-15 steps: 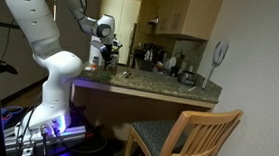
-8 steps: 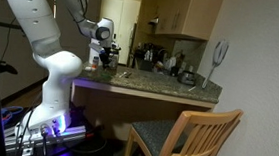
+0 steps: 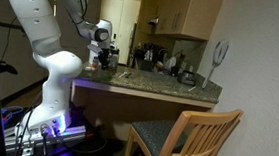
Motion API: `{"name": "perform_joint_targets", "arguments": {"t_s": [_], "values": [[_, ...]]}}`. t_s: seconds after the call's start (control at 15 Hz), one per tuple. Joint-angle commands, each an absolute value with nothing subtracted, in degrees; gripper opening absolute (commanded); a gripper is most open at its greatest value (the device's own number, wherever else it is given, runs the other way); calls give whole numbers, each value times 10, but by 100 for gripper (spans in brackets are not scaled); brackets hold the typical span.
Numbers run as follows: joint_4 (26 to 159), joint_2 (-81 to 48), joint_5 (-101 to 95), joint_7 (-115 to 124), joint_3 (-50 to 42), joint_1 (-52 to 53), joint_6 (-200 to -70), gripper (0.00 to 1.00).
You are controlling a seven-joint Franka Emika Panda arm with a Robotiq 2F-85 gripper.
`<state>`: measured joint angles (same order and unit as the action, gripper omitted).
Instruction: Put the keys on top of the green lid
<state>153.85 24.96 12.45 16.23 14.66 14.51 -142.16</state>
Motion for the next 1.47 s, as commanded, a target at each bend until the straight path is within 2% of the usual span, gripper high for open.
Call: {"name": "perform_joint_targets", "arguments": {"t_s": [0.0, 0.47, 0.6, 1.13, 1.2, 1.4], "values": [[1553, 234, 122, 173, 153, 141, -1450, 2], [1554, 231, 122, 187, 154, 140, -1460, 2], [1553, 232, 126, 193, 153, 141, -1456, 35], [1559, 230, 142, 220, 155, 145, -1520, 91], [1563, 270, 147, 194, 127, 141, -1501, 97], [1568, 321, 215, 148, 71, 176, -1468, 100]]}}
